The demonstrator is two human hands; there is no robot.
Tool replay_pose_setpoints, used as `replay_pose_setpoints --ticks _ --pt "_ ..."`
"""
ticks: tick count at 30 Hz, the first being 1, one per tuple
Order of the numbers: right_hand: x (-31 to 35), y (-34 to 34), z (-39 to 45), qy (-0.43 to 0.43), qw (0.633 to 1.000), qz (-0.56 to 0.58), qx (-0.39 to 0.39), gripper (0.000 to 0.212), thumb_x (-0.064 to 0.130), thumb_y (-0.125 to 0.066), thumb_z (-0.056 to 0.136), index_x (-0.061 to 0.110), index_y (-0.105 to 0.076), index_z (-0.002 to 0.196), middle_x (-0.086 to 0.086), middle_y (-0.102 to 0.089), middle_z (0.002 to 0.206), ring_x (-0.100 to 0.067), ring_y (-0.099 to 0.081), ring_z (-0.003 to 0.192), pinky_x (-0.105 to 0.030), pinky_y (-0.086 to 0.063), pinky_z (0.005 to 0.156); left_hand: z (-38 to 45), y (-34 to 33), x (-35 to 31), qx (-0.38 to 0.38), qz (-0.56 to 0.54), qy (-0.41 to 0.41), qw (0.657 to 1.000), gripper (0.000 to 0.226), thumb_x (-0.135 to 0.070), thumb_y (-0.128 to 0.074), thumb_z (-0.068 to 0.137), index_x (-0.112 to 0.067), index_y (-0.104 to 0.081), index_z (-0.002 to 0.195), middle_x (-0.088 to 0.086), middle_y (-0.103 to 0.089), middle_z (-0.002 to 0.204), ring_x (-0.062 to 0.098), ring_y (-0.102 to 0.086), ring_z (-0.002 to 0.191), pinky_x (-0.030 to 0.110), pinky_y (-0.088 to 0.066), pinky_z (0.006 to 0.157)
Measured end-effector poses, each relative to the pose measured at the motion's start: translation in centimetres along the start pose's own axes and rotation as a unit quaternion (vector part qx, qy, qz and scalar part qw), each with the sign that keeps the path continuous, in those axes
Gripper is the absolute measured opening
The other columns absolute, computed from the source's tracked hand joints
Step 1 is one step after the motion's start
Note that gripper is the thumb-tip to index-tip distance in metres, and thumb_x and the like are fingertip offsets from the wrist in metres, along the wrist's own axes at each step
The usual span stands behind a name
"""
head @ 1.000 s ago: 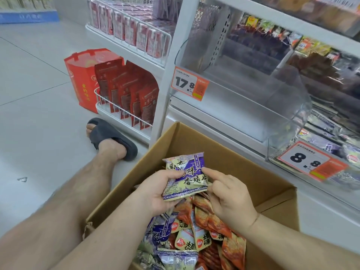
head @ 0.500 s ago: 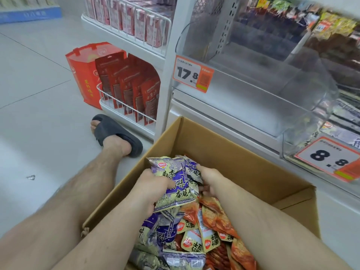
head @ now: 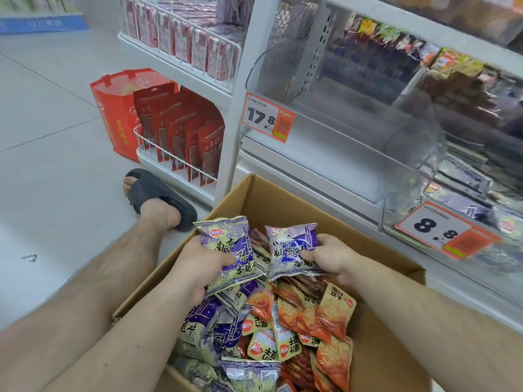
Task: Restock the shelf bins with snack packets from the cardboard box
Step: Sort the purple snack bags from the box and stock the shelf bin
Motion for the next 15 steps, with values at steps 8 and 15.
replay_pose_setpoints --ticks 8,15 --pt "1.5 4.8 -13.1 0.085 0.980 0.155 0.088 0.026 -0.004 -0.056 0.094 0.004 -0.058 0.119 -0.015 -0.074 0.105 -0.025 -0.074 0.090 -0.028 -0.059 0.065 -3.7 -3.9 -0.6 0.148 0.017 -0.046 0.988 0.048 0.001 -0.074 0.081 -0.021 -0.058 0.121 0.004 -0.076 0.105 0.031 -0.069 0.103 0.055 -0.049 0.099" --pt "0.3 5.1 -16.3 0.150 0.980 0.118 0.059 0.032 -0.008 -0.056 0.093 0.006 -0.054 0.122 -0.010 -0.074 0.107 -0.025 -0.071 0.099 -0.032 -0.056 0.086 -8.2 -8.9 -1.1 0.287 -0.045 -0.060 0.955 0.072 0.020 -0.059 0.073 -0.022 -0.052 0.130 0.010 -0.071 0.119 0.031 -0.061 0.119 0.052 -0.039 0.109"
Point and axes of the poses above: each hand's wrist, its own z-axis towards the middle knuckle, its own y-axis out of the back of the hand, x = y × z, the point moved 5 cm from there along z, towards the middle knuckle
